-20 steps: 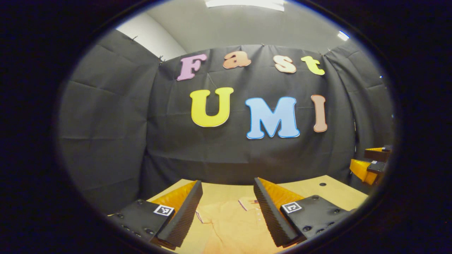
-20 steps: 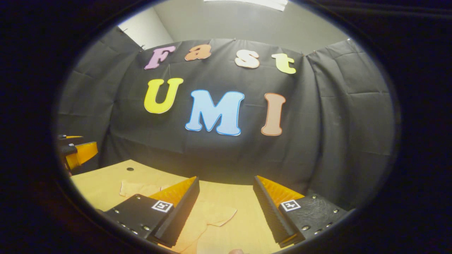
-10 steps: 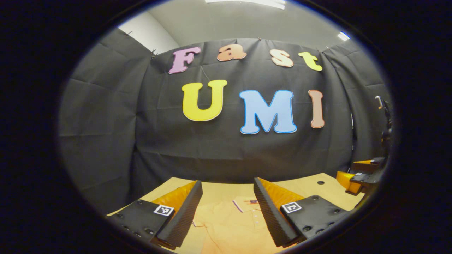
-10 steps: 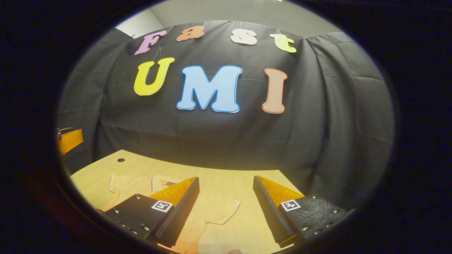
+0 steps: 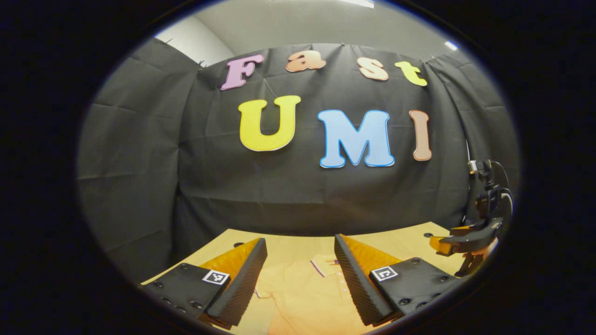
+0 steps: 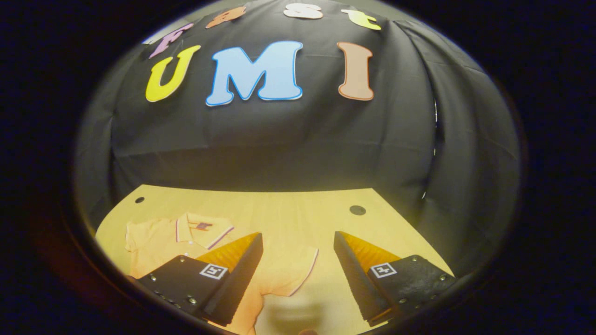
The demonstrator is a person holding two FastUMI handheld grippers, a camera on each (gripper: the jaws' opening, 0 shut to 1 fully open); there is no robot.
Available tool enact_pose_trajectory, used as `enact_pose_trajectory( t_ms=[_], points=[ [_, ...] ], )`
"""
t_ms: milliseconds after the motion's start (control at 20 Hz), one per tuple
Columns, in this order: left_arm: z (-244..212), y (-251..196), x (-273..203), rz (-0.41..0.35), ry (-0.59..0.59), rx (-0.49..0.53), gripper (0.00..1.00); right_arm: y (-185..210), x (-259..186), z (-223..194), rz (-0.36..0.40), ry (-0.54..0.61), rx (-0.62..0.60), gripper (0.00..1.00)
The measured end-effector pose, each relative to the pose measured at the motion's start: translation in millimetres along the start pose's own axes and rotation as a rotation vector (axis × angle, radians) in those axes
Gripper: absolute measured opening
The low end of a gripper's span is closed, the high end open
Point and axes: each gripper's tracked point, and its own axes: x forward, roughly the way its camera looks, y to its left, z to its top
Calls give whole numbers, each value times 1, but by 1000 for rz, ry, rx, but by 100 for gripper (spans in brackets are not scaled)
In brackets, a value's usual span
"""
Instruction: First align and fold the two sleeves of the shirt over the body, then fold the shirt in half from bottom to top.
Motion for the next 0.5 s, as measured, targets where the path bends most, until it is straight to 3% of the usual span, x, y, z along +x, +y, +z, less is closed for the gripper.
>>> enact_pose_trajectory(
  t_ms=[250, 500],
  points=[
    [-5, 3, -2, 25, 24, -11, 95, 2, 35, -28, -6, 93, 16, 95],
    [-8, 10, -5, 58, 33, -3, 98, 1, 67, -60, -24, 197, 31, 96]
  ],
)
